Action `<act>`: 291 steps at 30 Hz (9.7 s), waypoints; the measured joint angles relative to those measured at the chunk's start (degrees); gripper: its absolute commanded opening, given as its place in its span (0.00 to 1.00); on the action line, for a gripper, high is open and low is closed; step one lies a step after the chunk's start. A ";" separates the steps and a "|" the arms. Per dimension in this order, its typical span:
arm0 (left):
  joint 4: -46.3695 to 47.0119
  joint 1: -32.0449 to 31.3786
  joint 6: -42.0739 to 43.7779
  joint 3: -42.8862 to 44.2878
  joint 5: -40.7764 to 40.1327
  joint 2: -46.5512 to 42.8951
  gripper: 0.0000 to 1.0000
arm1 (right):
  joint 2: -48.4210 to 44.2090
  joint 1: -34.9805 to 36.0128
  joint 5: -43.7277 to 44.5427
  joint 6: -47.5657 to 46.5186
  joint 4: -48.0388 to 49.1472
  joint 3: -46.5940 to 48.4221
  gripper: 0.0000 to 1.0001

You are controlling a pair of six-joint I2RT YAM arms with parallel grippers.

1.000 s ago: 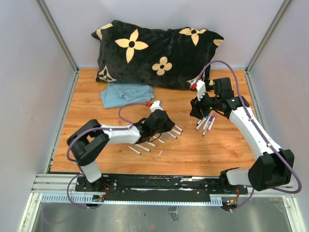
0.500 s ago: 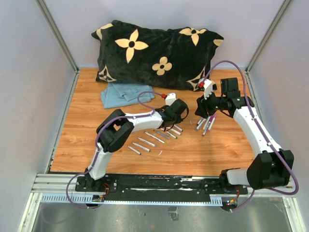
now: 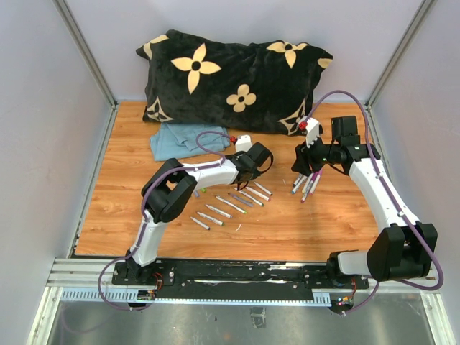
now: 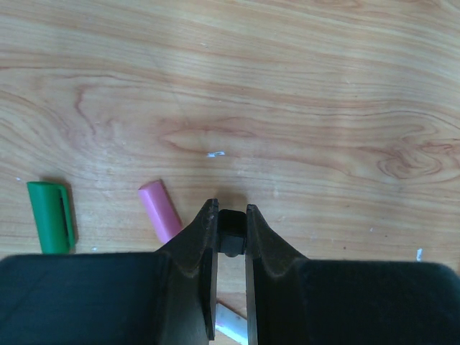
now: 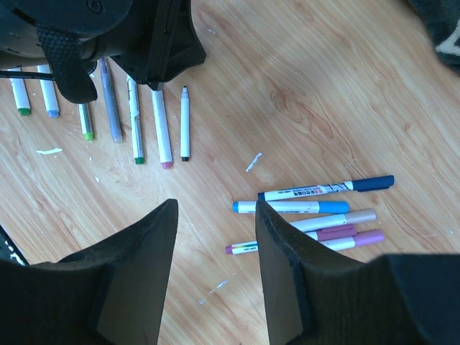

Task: Open the pen caps
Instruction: Place the pen cap at the center of the board, then pick up the pen from the center of the board, then open the pen cap from the pen.

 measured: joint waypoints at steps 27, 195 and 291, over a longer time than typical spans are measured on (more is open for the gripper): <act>-2.10 1.01 1.51 0.00 -1.44 -0.04 0.32 | 0.00 -1.60 -1.84 0.83 0.00 0.00 0.50; 12.85 1.75 2.23 -13.70 16.76 -66.73 0.99 | 28.61 -14.19 23.74 9.73 -1.01 1.79 0.23; 96.52 1.75 1.38 -69.75 34.60 -42.27 0.97 | 9.25 10.38 -22.91 -0.81 -1.90 -2.82 0.01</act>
